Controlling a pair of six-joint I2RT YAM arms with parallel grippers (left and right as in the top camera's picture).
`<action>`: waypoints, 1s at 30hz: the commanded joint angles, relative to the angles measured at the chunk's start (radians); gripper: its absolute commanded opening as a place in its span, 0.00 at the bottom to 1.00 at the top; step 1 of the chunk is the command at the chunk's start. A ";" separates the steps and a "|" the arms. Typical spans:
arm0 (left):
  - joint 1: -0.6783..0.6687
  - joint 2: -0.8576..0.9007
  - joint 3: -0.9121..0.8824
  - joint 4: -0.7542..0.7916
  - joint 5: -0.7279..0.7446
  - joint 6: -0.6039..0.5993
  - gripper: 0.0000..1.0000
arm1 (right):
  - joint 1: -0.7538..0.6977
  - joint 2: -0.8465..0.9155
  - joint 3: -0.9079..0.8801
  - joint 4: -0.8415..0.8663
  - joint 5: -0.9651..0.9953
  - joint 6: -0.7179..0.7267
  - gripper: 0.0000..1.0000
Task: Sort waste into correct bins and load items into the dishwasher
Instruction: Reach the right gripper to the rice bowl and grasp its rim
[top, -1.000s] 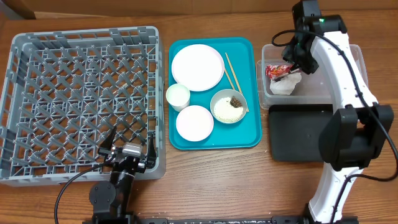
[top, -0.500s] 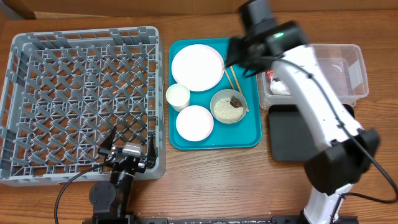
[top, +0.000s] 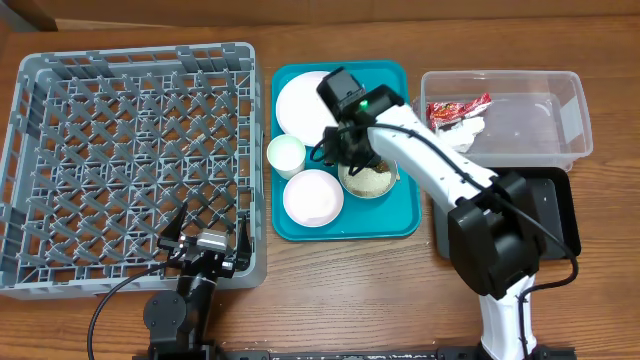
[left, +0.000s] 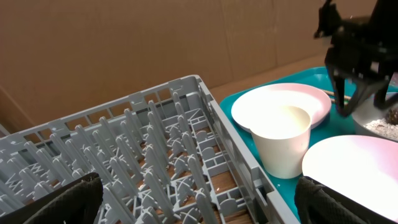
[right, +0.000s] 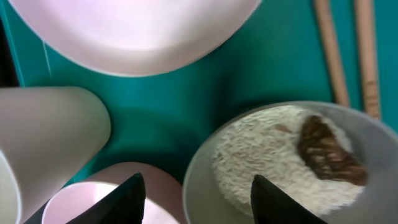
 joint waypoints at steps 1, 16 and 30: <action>0.006 -0.009 -0.005 0.001 0.002 0.003 1.00 | 0.014 -0.004 -0.051 0.027 -0.002 0.017 0.56; 0.006 -0.009 -0.005 0.001 0.002 0.003 1.00 | 0.014 0.018 -0.092 0.080 0.027 0.035 0.31; 0.006 -0.009 -0.005 0.001 0.002 0.003 1.00 | 0.016 0.027 -0.132 0.122 0.062 0.058 0.13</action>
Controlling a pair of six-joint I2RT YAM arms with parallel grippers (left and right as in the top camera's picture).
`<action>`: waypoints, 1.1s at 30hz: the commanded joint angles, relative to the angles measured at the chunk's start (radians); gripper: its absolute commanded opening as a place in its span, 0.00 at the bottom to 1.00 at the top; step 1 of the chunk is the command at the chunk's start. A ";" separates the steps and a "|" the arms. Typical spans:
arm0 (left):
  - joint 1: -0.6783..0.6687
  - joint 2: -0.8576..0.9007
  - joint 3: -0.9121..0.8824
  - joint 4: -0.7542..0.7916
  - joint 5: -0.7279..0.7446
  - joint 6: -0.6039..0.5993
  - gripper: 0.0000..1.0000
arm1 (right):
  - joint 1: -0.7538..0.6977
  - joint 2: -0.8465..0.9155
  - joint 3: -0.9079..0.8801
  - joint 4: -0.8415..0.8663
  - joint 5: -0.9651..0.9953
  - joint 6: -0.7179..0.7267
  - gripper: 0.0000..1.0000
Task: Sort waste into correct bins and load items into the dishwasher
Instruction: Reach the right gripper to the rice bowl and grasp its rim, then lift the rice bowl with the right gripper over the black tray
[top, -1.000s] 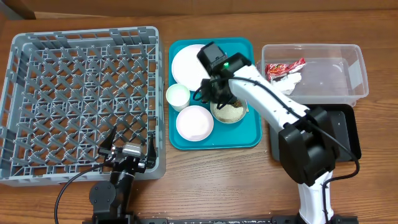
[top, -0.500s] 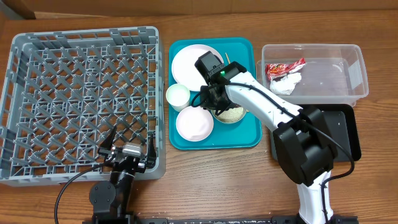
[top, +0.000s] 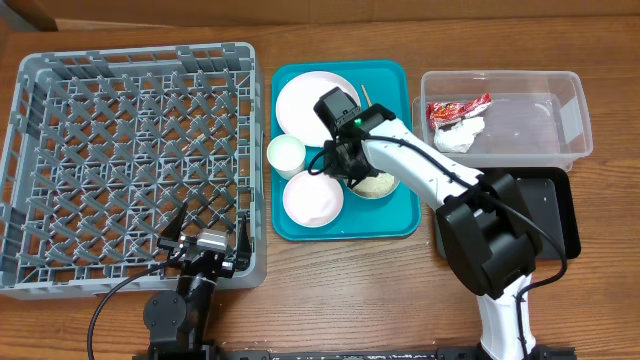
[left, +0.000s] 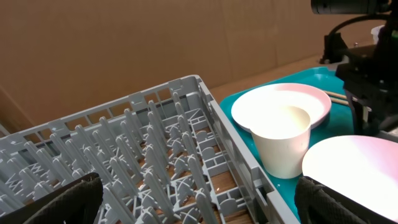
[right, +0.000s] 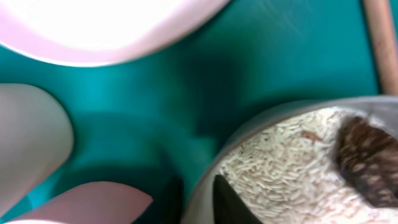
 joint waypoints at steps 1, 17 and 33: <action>0.006 -0.009 -0.005 0.001 0.002 0.003 1.00 | -0.001 0.016 -0.008 0.008 0.026 0.010 0.12; 0.006 -0.009 -0.005 0.001 0.002 0.003 1.00 | -0.003 -0.090 0.191 -0.221 0.026 0.008 0.04; 0.006 -0.009 -0.005 0.001 0.002 0.003 1.00 | -0.003 -0.455 0.191 -0.542 0.105 0.045 0.04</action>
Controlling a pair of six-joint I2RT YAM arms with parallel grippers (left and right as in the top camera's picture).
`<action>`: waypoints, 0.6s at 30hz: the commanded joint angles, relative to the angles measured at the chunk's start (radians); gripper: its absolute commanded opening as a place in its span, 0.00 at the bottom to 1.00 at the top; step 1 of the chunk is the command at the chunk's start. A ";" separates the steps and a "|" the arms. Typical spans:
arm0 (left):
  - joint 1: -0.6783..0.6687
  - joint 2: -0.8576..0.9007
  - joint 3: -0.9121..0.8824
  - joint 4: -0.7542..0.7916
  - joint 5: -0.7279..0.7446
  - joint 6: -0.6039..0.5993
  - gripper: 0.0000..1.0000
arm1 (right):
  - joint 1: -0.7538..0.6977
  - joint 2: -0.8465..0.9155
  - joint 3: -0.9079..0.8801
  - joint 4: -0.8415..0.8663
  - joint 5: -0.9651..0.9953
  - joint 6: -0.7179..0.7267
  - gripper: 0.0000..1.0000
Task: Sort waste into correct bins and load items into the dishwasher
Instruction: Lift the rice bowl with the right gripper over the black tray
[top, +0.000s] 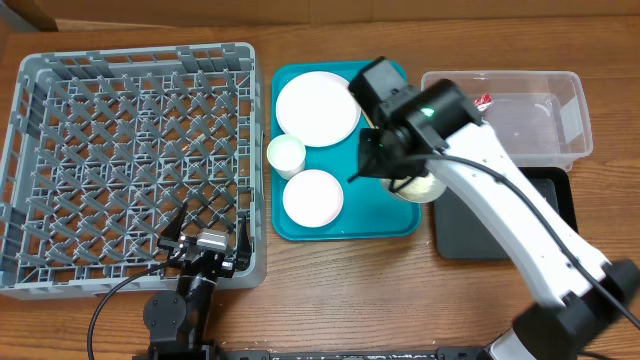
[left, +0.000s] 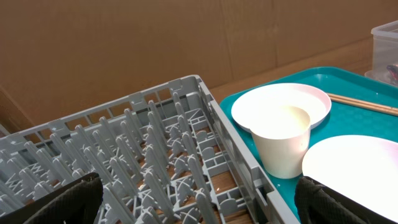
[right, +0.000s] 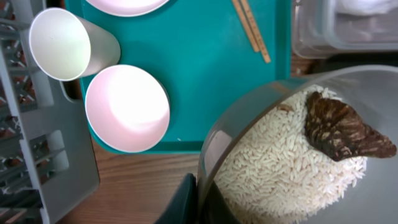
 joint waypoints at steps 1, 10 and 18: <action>0.006 -0.009 -0.005 0.001 0.002 0.003 1.00 | -0.002 -0.072 -0.016 0.015 0.072 0.037 0.04; 0.006 -0.009 -0.005 0.001 0.002 0.003 1.00 | -0.060 -0.325 -0.349 0.167 0.069 0.036 0.04; 0.006 -0.009 -0.005 0.001 0.002 0.003 1.00 | -0.277 -0.473 -0.633 0.378 -0.154 -0.145 0.04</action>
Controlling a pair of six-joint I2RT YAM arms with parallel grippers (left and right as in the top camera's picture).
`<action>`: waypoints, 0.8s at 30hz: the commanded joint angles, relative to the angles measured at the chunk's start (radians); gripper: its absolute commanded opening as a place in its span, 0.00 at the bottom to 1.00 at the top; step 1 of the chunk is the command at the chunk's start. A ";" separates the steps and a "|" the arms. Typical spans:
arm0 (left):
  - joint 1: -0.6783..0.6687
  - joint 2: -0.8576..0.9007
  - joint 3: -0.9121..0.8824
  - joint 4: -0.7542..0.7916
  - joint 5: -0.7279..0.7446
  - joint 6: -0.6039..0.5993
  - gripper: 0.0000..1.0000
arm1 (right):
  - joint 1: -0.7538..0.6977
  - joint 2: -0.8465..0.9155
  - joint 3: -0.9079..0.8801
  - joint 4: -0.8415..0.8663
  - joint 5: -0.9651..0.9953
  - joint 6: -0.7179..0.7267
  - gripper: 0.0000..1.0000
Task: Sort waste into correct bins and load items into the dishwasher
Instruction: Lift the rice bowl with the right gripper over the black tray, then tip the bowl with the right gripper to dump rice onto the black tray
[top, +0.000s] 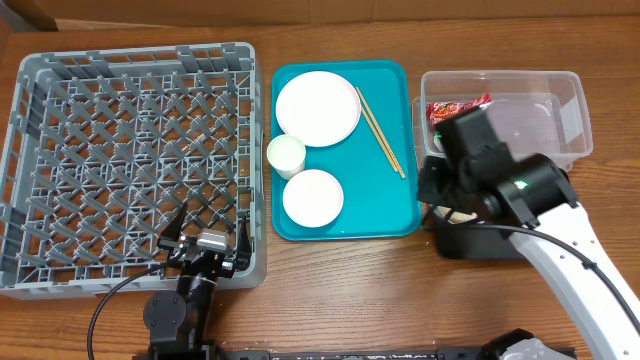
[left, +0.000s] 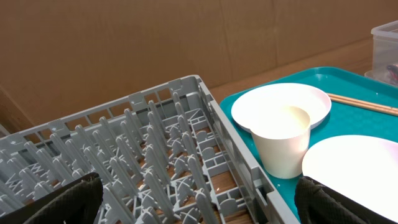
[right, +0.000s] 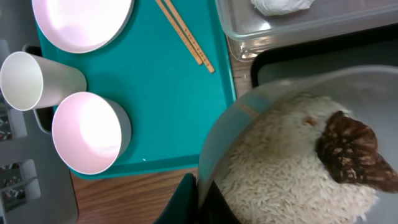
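My right gripper (right: 200, 200) is shut on the rim of a grey bowl of rice (right: 280, 174) with a brown lump (right: 351, 152) in it. The bowl hangs level over the black bin (right: 311, 62); in the overhead view the right arm (top: 490, 185) hides it. A white plate (top: 317, 108), a paper cup (top: 286, 155), a small white bowl (top: 313, 197) and chopsticks (top: 380, 130) lie on the teal tray (top: 385, 205). My left gripper (left: 199, 202) rests open at the front edge of the grey dish rack (top: 130, 150).
A clear plastic bin (top: 530, 125) with a red wrapper and white paper stands at the back right, just behind the black bin (top: 470, 245). Brown wooden table shows in front of the tray and the rack.
My right gripper has carried the rice bowl to the right, from over the tray's right edge to over the black bin. The left arm has not moved.
My right gripper was open above the rice bowl on the tray. Then its fingers were down on either side of the bowl's rim. Then it held the bowl lifted at the tray's right edge, and now holds it over the black bin.
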 joint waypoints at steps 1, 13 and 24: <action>0.006 -0.009 -0.005 0.001 0.002 0.003 1.00 | -0.098 -0.040 -0.076 0.051 -0.151 -0.122 0.04; 0.006 -0.009 -0.005 0.001 0.002 0.003 1.00 | -0.547 -0.040 -0.316 0.230 -0.763 -0.451 0.04; 0.006 -0.009 -0.005 0.001 0.002 0.003 1.00 | -0.838 -0.023 -0.482 0.306 -1.142 -0.567 0.04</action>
